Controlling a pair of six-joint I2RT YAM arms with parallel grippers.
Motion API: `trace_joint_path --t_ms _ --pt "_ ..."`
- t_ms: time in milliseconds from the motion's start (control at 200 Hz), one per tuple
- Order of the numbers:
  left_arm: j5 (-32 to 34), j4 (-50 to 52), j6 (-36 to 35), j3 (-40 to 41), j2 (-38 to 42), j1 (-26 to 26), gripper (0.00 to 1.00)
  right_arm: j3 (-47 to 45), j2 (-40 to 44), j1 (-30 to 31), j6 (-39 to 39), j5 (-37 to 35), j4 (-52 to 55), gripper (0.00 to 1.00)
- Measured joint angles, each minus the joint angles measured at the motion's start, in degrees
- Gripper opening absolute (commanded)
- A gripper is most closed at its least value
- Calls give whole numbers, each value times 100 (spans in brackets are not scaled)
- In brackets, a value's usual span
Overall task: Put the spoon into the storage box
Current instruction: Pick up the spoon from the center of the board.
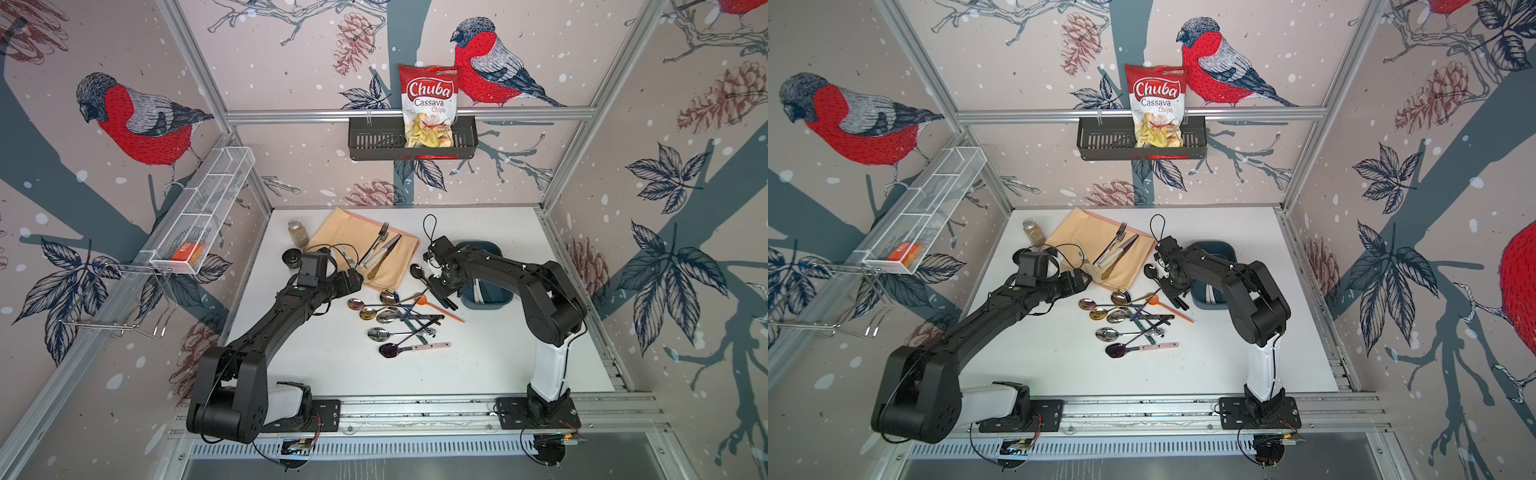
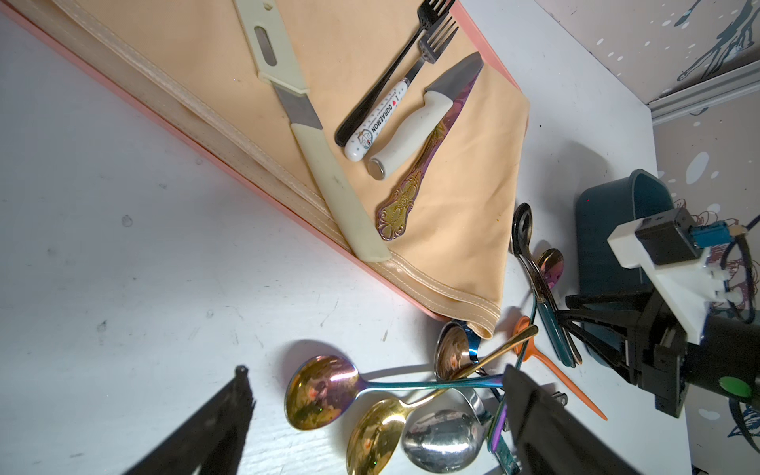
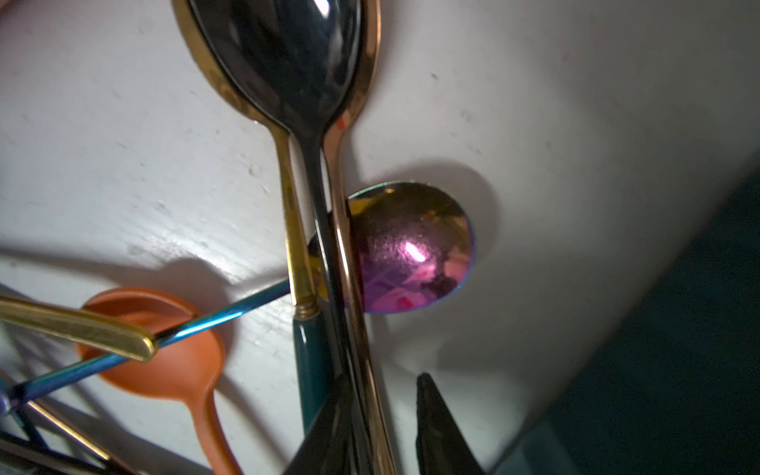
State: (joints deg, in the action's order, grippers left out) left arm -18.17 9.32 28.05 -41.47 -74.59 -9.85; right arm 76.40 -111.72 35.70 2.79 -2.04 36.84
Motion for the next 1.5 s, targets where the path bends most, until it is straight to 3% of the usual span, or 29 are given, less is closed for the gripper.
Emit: trace_joint_path --t_ms 695,1501 --pt "-20 2 0 -26 -83 0 96 136 -236 2 24 -350 83 30" --pt "-20 15 -107 -203 -160 0 96 98 -428 -79 175 533 -592 14"
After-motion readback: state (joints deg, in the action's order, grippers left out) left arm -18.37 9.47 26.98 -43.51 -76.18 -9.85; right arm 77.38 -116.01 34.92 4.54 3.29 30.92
